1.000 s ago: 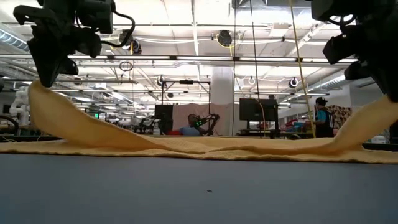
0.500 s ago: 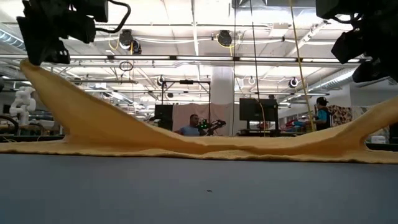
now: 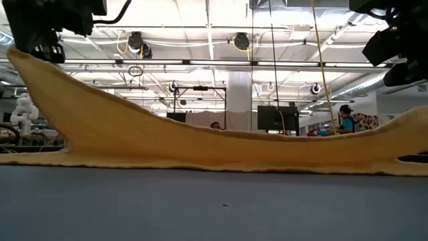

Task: Roll towel into tight, uniform cylinder
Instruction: Fold the orange microfiber cloth

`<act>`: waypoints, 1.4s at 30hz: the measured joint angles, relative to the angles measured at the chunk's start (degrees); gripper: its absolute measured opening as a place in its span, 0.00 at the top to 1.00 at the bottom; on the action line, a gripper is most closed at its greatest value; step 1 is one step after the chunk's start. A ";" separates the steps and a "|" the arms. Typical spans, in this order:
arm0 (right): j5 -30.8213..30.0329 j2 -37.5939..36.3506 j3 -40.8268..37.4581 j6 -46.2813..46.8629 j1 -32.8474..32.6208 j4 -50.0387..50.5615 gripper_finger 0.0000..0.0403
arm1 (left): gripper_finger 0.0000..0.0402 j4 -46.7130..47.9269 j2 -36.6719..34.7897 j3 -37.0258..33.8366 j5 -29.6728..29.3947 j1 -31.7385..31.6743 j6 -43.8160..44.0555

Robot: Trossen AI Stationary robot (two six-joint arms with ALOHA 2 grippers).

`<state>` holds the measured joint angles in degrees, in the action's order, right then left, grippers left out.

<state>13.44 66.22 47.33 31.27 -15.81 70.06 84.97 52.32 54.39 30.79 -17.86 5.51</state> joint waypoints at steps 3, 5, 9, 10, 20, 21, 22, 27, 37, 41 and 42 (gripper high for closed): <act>-0.03 0.00 0.00 0.16 -0.05 -0.02 1.00 | 1.00 -0.13 0.02 0.00 -1.02 -0.01 -0.03; -0.49 0.00 0.00 0.77 -0.05 -0.01 1.00 | 1.00 -0.55 0.03 0.00 -1.05 -0.01 -0.03; -1.46 0.00 0.00 1.67 -0.05 0.00 1.00 | 1.00 -0.61 0.03 0.00 -1.04 -0.01 0.01; -1.57 0.00 0.00 1.71 -0.05 -0.02 1.00 | 1.00 -0.61 0.03 0.00 -1.05 -0.01 0.03; -1.45 0.00 0.00 2.85 -0.05 0.04 0.79 | 0.76 -0.61 0.03 -0.02 -3.64 -0.01 1.54; -1.46 0.00 0.00 3.22 -0.05 0.10 0.76 | 0.73 -0.61 0.03 -0.02 -3.65 -0.01 1.67; -1.49 0.00 0.00 3.53 -0.05 0.28 0.73 | 0.70 -0.61 0.03 -0.02 -3.64 -0.01 1.85; -1.37 0.00 0.02 4.36 -0.05 2.33 0.64 | 0.59 -0.92 0.03 -0.02 -3.70 -0.01 3.22; 1.82 -3.67 0.07 25.63 -1.74 -0.36 0.59 | 0.57 -4.83 0.03 -0.02 -3.67 -0.01 6.23; 3.51 -5.69 0.07 43.19 -1.71 -0.43 0.59 | 0.57 -8.79 0.56 -0.02 -4.29 -0.01 6.22; 3.52 -6.17 0.18 47.33 -1.40 -1.10 0.59 | 0.57 -10.21 0.93 -0.02 -4.77 -0.12 6.24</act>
<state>16.97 60.05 47.51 78.59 -17.21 68.96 74.76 53.26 54.37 26.02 -17.98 11.75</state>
